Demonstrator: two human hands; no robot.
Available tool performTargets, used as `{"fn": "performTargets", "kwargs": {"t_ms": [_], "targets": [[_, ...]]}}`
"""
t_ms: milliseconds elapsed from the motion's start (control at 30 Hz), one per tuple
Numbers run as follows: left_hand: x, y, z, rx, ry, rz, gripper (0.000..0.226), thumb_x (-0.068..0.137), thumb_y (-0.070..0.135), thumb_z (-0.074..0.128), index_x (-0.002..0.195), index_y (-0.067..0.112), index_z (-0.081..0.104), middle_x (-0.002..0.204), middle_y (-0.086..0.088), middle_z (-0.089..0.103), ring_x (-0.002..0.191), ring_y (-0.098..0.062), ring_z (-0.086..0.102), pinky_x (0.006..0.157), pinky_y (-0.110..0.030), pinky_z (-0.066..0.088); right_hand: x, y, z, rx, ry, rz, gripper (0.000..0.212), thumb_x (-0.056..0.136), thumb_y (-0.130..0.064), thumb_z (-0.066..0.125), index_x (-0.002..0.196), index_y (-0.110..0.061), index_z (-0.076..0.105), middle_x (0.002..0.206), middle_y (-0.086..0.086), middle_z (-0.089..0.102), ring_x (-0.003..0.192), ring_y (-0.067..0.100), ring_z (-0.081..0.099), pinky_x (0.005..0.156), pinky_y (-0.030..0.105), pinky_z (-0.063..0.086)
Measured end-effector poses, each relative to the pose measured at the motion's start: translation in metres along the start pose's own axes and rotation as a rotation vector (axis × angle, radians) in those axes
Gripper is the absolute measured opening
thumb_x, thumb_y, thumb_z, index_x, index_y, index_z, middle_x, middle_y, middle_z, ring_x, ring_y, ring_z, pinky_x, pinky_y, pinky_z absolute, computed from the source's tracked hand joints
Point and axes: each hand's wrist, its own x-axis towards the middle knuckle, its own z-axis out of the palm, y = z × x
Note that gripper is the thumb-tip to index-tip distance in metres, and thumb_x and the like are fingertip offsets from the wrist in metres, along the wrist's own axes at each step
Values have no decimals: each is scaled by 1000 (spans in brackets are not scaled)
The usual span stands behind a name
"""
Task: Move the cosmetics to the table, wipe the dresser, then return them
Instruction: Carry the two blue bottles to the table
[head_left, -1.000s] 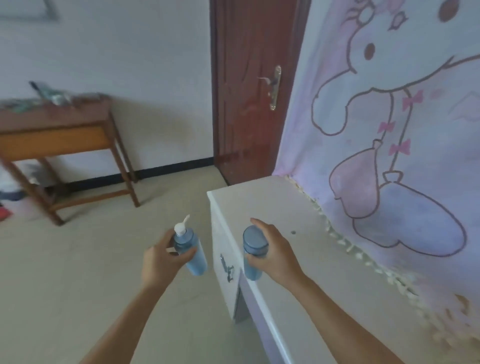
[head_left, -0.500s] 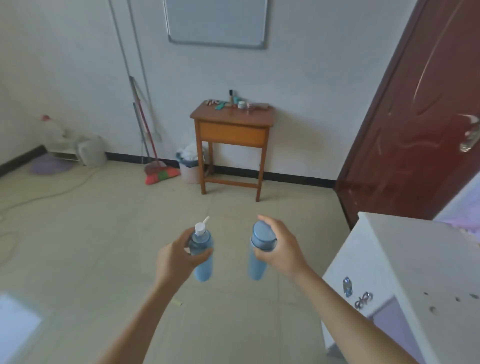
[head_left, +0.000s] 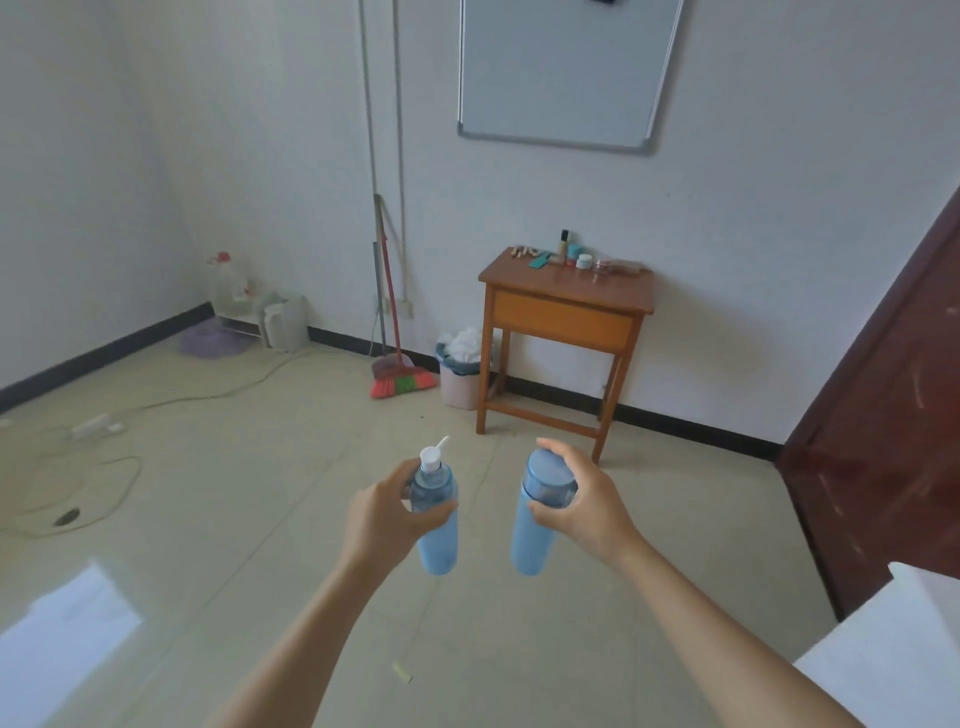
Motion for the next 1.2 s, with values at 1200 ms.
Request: {"fn": "performTargets", "kwargs": {"t_ms": [1200], "targets": [[626,5,224,-17,-127,192,48,59,40,76,98,14,63,77,-10,67,71,-29,63,59,-44,55,558,196,-133,-59,255,209,60,72,-9,75,111,-41,43,113,-22,49,106,3,49,77,6,40]]}}
